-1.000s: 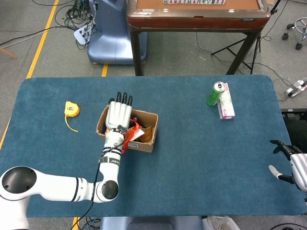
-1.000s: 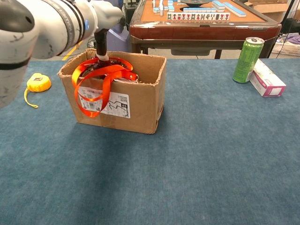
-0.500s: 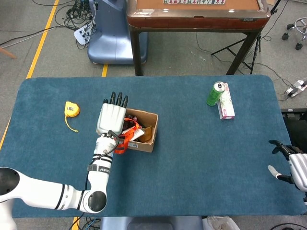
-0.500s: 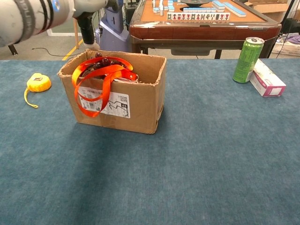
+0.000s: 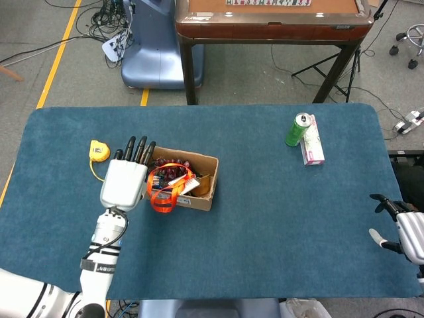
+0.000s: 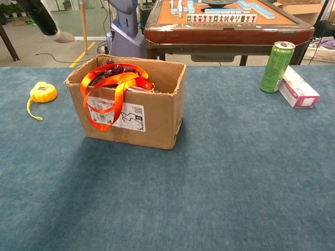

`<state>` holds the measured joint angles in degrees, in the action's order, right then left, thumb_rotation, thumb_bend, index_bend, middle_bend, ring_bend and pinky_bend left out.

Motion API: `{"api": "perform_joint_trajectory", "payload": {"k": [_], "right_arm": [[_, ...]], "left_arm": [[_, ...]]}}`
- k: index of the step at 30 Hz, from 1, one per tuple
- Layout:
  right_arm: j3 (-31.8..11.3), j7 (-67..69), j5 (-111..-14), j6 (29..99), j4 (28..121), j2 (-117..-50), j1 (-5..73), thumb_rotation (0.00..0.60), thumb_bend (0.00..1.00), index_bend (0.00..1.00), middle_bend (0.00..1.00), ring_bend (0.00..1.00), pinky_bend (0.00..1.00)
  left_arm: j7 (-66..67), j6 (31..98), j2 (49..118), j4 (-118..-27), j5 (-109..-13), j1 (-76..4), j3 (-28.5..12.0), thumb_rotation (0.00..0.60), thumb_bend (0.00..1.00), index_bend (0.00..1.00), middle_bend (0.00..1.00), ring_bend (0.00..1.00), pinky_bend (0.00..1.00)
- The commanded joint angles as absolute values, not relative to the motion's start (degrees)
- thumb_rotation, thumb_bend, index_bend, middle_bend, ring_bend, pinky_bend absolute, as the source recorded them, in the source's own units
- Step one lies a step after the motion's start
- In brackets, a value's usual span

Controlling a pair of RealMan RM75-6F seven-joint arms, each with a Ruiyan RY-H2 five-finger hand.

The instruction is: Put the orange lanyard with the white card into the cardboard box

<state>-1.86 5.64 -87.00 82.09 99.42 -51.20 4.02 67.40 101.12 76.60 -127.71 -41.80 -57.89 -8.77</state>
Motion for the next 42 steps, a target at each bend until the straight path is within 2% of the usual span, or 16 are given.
{"api": "perform_joint_trajectory", "payload": {"k": [1,8,18,28,37,42], "right_arm": [[-1.94,5.53,-86.92,82.43,99.49,-51.19,3.86,0.600,0.24,0.24,0.42,0.35,0.66],[-2.28,6.06,-86.58,83.96,99.58,-50.87,3.12,0.600,0.24,0.24,0.42,0.35,0.66],[-2.93,7.58,-85.61,85.14,99.20,-50.38,2.43,0.600,0.24,0.24,0.42,0.35,0.66],[-3.19,7.66,-85.30,85.49,99.09,-50.38,2.14,0.600,0.24,0.24,0.42,0.35,0.66],[-3.42,7.58,-84.89,85.37,99.07,-50.40,2.10,0.600,0.24,0.24,0.42,0.35,0.66],[-3.50,7.43,-84.81,85.27,99.13,-50.45,2.12,0.600,0.24,0.24,0.42,0.35,0.66]], "left_arm": [[64.97,103.67,74.46,-131.07,-49.00,-53.50,-3.85,0.600,0.21,0.09,0.07,0.08,0.29],[61.85,104.17,75.04,-130.11,-57.53,-47.61,1.52,0.600,0.21,0.09,0.06,0.08,0.29],[52.58,103.78,77.26,-123.02,-67.95,-39.04,5.29,0.600,0.19,0.03,0.03,0.07,0.29],[43.65,101.52,80.12,-114.25,-73.38,-31.69,6.71,0.600,0.17,0.03,0.03,0.07,0.29],[34.33,100.66,81.94,-104.09,-81.90,-26.82,7.07,0.600,0.17,0.09,0.03,0.07,0.29],[30.71,99.33,83.52,-100.92,-82.83,-24.76,5.60,0.600,0.15,0.12,0.03,0.07,0.29]]}}
